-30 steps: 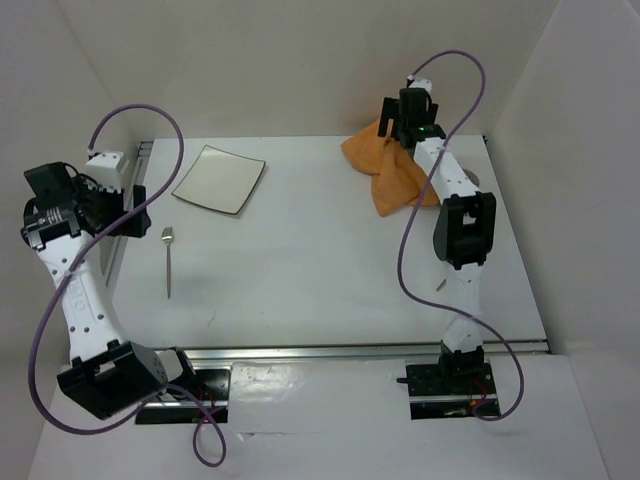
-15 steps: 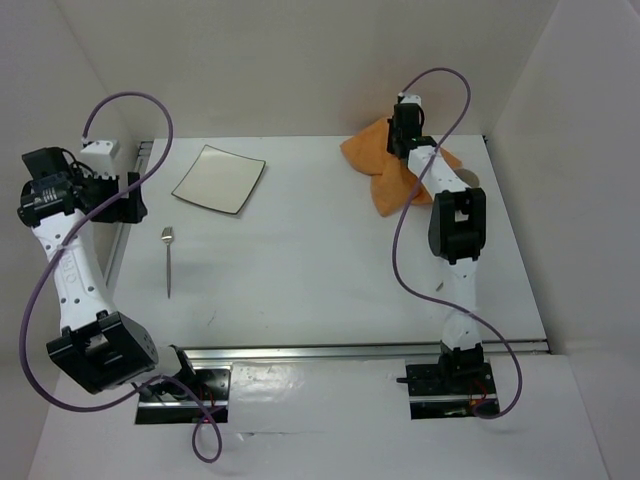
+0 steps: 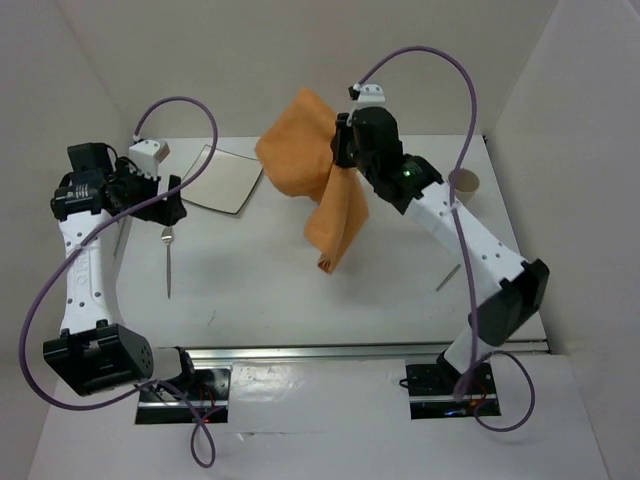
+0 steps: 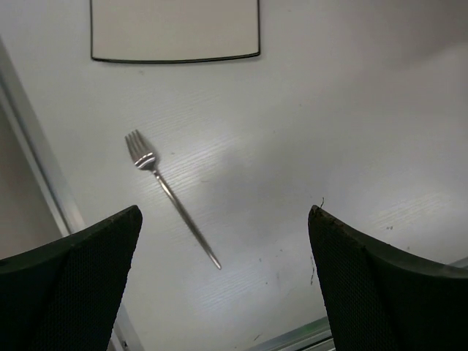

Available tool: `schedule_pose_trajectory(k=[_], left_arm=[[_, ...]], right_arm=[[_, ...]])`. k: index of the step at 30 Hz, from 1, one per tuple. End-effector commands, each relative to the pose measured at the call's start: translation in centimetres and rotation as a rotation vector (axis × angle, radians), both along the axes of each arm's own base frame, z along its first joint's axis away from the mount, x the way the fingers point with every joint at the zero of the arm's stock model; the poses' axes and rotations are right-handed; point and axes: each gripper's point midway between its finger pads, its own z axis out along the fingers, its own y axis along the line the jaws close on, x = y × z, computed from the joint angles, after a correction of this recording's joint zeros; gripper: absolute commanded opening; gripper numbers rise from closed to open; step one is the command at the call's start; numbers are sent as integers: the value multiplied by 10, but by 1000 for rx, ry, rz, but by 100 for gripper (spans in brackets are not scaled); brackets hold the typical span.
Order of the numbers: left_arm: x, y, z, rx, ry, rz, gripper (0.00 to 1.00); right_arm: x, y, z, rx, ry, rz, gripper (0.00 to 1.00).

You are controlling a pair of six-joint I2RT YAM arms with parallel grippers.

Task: Set the dinner table for one person

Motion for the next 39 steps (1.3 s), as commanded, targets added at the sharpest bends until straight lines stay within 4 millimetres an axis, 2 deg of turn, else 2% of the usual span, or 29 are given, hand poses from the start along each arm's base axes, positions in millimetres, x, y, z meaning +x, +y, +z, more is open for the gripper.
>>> schedule_pose_trajectory(k=[1,2,3,4,5,6,7,9,10,11,12,13,15,17,18,19,20,22,23,24,26,28,29,30,32,33,34,36,39], left_arm=[[-1,-35,16,-66,-61,-121,100],[0,-40,10,-75,-39,-137,100],[0,-47,11,-96,-25,-152,100],[1,-55,11,-105,-14,-170,100],[3,-58,2,-117,23,-179,100],[5,-64,1,-125,32,-191,100],[7,-63,-3,-129,43,-190,100],[11,-67,-14,-128,84,-193,100],[12,-71,-24,-124,108,-201,100],[14,-72,-30,-115,121,-204,100],[14,-70,-39,-92,148,-193,100],[18,-77,-52,-79,182,-210,100],[18,-80,-73,-55,239,-215,100],[19,-87,-99,-29,312,-221,100],[17,-92,-110,-32,346,-234,97],[17,-95,-116,-29,370,-236,95],[12,-106,-126,-27,401,-266,94],[15,-111,-144,13,432,-279,94],[10,-120,-151,33,454,-306,94],[12,-124,-155,46,455,-317,94],[8,-140,-162,30,493,-346,94],[-1,-151,-172,15,552,-366,94],[-4,-158,-172,16,557,-378,94],[-9,-156,-182,35,594,-362,94],[-17,-152,-193,71,630,-355,94],[-21,-150,-205,82,659,-350,94],[-21,-149,-209,83,671,-350,94],[-26,-160,-219,45,722,-379,93],[-31,-159,-227,71,760,-381,92]], right_arm=[[-46,-5,5,68,32,-65,0],[-57,-3,-6,62,58,-81,0],[-76,16,-15,98,92,-61,0],[-90,19,-40,70,148,-60,0],[-99,22,-53,58,173,-78,0],[-116,38,-64,81,212,-63,0],[-127,44,-89,41,266,-55,0],[-150,66,-118,22,325,-30,0],[-156,73,-150,-32,380,-21,0],[-162,83,-166,-45,422,17,23],[-175,100,-182,-36,502,112,54],[-180,107,-203,-60,559,136,74],[-188,111,-212,-60,601,168,90],[-187,113,-190,-29,548,217,96],[-186,111,-181,-14,539,239,99],[-175,105,-164,8,506,252,100],[-170,101,-132,65,458,271,100],[-160,85,-111,103,438,285,100],[-141,59,-106,126,446,221,100],[-132,45,-105,135,461,189,100],[-110,8,-116,127,493,96,100],[-110,-18,-142,96,558,44,100],[-100,-42,-155,108,590,-17,100],[-103,-55,-178,113,653,-54,100],[-103,-62,-193,182,698,-29,99],[-99,-74,-208,224,707,-54,99],[-98,-76,-218,246,723,-48,97],[-96,-74,-233,310,772,-30,95],[-86,-69,-247,343,789,-19,94]])
